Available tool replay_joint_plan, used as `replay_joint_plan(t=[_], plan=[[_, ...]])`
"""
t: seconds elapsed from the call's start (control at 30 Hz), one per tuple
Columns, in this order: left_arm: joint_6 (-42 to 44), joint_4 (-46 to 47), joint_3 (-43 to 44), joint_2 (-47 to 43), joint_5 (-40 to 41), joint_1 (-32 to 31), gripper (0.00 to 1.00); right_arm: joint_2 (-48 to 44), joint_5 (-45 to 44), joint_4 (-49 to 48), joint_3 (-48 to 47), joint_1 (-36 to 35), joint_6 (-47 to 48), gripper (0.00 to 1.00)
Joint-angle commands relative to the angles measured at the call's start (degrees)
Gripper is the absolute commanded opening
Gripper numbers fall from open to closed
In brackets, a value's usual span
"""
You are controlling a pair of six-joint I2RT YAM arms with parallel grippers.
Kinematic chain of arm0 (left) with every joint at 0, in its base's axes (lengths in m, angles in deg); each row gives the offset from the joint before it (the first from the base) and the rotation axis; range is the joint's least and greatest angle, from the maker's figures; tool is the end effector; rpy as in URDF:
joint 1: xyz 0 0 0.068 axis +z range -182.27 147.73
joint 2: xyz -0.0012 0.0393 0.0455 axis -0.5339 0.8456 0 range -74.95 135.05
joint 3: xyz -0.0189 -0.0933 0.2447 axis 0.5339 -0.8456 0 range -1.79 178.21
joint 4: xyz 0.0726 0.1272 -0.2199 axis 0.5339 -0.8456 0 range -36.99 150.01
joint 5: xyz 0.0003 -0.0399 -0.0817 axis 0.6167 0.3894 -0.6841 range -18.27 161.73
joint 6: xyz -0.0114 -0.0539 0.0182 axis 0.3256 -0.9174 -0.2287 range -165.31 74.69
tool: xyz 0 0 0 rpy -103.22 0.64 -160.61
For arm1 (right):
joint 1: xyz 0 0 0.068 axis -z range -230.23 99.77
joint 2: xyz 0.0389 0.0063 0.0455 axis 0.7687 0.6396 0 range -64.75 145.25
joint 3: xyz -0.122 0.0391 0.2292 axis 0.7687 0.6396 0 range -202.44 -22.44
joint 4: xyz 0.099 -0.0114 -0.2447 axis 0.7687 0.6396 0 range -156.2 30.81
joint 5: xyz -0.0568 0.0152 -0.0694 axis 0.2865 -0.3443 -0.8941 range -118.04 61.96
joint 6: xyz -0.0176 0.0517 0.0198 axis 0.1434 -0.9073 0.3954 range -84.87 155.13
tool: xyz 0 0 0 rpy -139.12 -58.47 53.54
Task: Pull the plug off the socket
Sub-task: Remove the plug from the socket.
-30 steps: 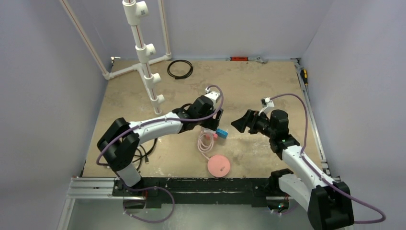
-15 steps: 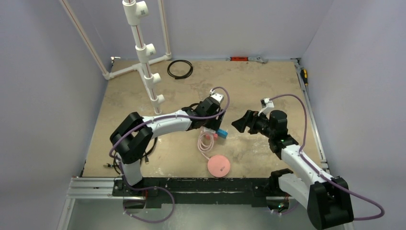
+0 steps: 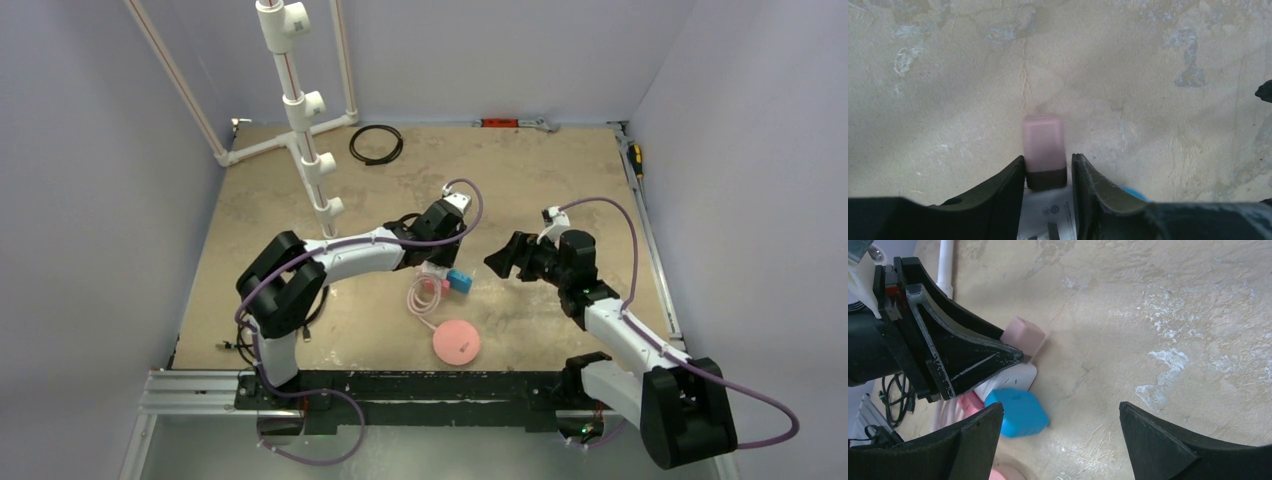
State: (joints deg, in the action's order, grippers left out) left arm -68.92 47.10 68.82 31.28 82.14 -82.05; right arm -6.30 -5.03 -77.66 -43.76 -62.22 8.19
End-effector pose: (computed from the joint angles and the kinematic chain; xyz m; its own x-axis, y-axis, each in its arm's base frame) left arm 0.2662 -0.3033 0.1752 -0.7132 0.2332 -0.6611 0.4235 0.8948 -0.1413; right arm 0.2143 0.0621 0.1790 -0.6204 0.2946 -0.7268 -0.2856 0.7782 0.5593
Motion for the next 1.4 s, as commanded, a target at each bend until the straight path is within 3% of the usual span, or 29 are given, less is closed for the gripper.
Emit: replay_joint_plan(t=[0.0,0.33,0.57,0.77,1.03,1.23,1.37], plan=[[-0.16,-1.86,-0.38,0.52,-1.31,-0.27,0.32,-1.55,-0.84,-2.11,0.30,-0.19,1.27,0.89],[4.79,7.76,-6.08,-7.77,-6.49,-0.32,0.30,-2.20,0.61,-3.29,0.84,-0.18,1.26,0.89],[12.13,8.86,-5.93,-6.73,-14.63,-1.11,0.27,-2.30,2.18,-4.49,1.31,-0.21,1.14,0.89],[13.41,17.84,-11.54,-10.05,-18.16,-1.55,0.27,-1.30,10.95,-12.59,3.76,-0.22,-1.71,0.94],[12.78,26.74,-17.99,-14.47,-21.81,-1.63,0.27,8.94,17.73,-21.66,4.36,-0.23,-7.54,0.89],[13.23,26.69,-17.79,-14.32,-23.58,-1.64,0.27,16.66,24.42,-32.95,4.18,-0.23,-14.46,0.81],[13.45,26.76,-17.78,-14.48,-23.92,-1.73,0.27,18.39,24.10,-33.09,3.71,-0.21,-14.91,0.79]])
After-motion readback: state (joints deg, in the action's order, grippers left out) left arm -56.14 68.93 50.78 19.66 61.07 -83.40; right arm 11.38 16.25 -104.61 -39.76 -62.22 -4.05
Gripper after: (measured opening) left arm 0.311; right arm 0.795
